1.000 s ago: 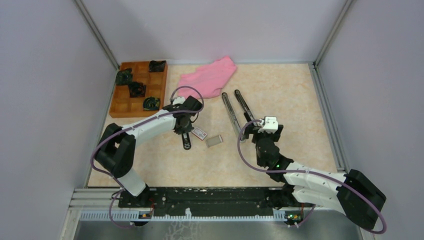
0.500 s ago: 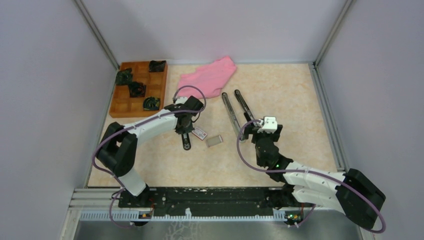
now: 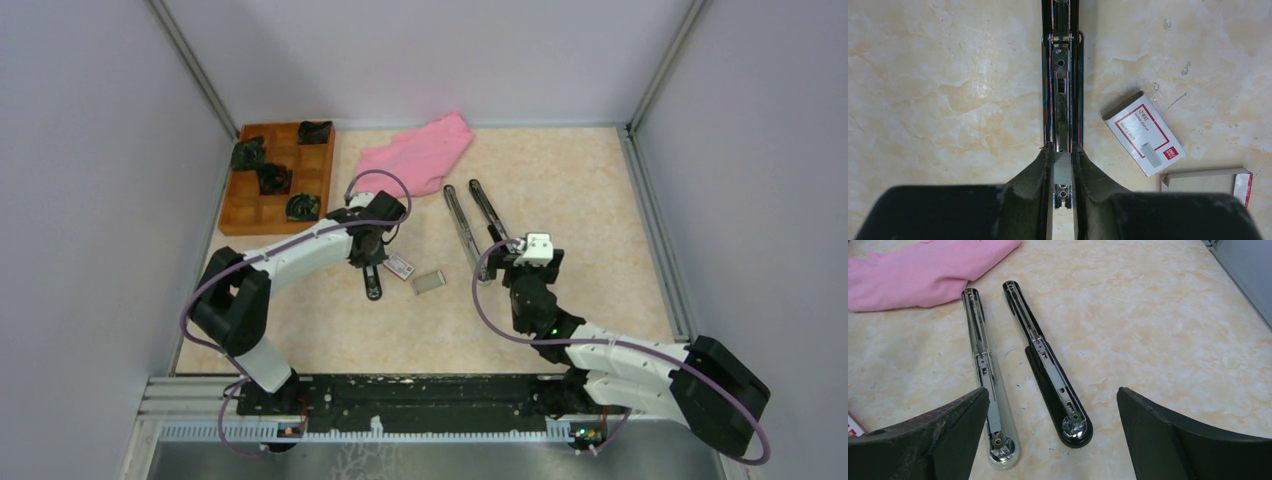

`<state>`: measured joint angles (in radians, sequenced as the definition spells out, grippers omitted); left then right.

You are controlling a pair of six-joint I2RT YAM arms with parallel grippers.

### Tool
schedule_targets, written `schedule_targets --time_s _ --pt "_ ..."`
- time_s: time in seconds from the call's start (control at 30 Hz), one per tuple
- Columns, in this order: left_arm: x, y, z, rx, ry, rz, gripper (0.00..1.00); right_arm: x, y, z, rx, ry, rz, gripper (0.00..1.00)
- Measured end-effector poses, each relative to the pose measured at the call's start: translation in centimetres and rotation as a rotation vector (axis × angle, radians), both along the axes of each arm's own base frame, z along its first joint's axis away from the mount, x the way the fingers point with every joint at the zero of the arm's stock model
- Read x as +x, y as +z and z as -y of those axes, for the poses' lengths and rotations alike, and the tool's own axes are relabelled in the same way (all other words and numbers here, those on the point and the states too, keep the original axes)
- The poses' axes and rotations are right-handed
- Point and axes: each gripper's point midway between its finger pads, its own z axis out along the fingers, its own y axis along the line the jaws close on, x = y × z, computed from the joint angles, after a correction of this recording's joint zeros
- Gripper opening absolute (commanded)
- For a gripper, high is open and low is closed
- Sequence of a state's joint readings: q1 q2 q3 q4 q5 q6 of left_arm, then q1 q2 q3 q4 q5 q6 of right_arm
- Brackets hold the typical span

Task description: Load the staples into the stapler

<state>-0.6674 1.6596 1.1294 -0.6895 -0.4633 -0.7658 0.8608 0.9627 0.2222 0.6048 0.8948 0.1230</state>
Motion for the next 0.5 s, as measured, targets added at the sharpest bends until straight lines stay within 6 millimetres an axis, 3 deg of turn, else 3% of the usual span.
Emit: schedule_targets --time_s 0.5 --pt "-0.02 0.04 -0.39 0.016 0.016 0.005 0.0 0.02 -0.25 -0.07 -0.008 0.003 -0.007 0.99"
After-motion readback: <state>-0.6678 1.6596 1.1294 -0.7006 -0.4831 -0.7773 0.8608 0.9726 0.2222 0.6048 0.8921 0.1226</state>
